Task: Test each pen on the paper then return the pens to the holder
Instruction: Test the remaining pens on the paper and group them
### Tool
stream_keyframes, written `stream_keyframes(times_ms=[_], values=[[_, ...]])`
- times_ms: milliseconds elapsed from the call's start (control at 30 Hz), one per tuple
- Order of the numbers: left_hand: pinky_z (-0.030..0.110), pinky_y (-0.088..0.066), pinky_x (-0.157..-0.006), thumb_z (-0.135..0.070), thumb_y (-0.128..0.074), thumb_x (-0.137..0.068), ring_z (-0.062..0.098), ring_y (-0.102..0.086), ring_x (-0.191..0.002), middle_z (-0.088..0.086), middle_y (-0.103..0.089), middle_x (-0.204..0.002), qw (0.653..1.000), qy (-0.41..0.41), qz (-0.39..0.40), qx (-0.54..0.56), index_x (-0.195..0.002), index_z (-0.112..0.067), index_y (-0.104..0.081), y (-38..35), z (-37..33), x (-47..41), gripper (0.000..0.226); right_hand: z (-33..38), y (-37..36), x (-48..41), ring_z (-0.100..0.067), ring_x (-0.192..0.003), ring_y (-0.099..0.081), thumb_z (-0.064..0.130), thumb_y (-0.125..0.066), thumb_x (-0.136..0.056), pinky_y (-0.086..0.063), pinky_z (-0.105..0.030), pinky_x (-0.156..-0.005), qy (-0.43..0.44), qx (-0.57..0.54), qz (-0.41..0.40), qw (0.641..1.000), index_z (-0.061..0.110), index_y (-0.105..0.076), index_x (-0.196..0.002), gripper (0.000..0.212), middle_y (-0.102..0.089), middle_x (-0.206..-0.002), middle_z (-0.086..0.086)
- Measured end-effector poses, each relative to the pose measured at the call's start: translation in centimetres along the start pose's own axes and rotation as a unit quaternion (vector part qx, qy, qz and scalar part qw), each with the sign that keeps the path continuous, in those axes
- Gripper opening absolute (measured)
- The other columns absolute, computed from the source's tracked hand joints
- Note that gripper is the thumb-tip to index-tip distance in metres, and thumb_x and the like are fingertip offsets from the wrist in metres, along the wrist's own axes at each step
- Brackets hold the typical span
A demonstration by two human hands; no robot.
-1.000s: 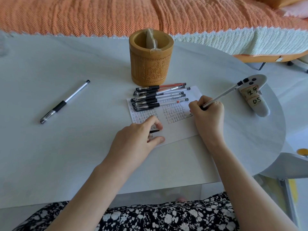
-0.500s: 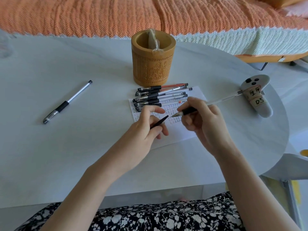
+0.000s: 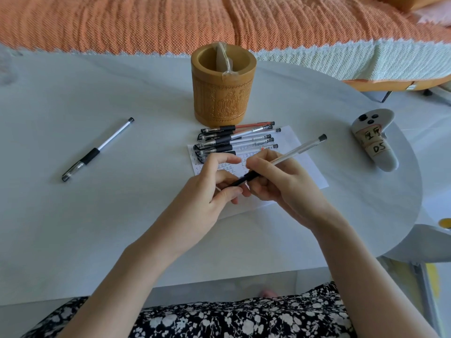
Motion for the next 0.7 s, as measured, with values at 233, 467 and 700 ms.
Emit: stream_keyframes(times_ms=[233,467,700], values=[[0.019,-0.049,-0.050,-0.014,-0.065,-0.084,0.013,-0.062,-0.049,-0.002,-0.068,-0.063,0.994,-0.003,-0.107,-0.002,-0.087,-0.019,-0.067,2.2,0.5,-0.1,0.006,0.7,0.5,0.0,-0.009,-0.047,-0.047,0.023,-0.068,-0.074,-0.034,-0.015,-0.044,0.050,0.010,-0.037,0.998,0.014,-0.065,-0.073,0.010,-0.060,-0.056,0.000],[0.017,-0.048,-0.051,-0.010,-0.064,-0.086,0.010,-0.061,-0.052,-0.001,-0.066,-0.065,0.992,-0.020,-0.126,-0.006,-0.091,-0.011,-0.070,2.1,0.2,0.0,0.008,0.6,0.6,-0.1,-0.010,-0.046,-0.049,0.025,-0.072,-0.069,-0.037,-0.015,-0.045,0.055,0.018,-0.077,0.995,0.012,-0.065,-0.073,0.015,-0.060,-0.053,0.000],[0.021,-0.047,-0.059,-0.034,-0.069,-0.082,0.001,-0.061,-0.063,-0.014,-0.070,-0.072,0.962,-0.038,-0.215,-0.165,-0.089,-0.026,-0.072,3.5,-0.8,-0.4,0.012,0.1,0.5,-0.3,-0.012,-0.049,-0.042,0.038,-0.070,-0.071,-0.032,-0.019,-0.047,0.013,0.032,-0.100,0.994,0.010,-0.068,-0.084,0.031,-0.056,-0.055,0.001]])
Point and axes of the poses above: each hand's wrist, its own x-axis away from the middle knuckle, its own y-axis out of the back of the hand, z = x × y, the point moved 7 cm from there along -x, towards the middle knuckle
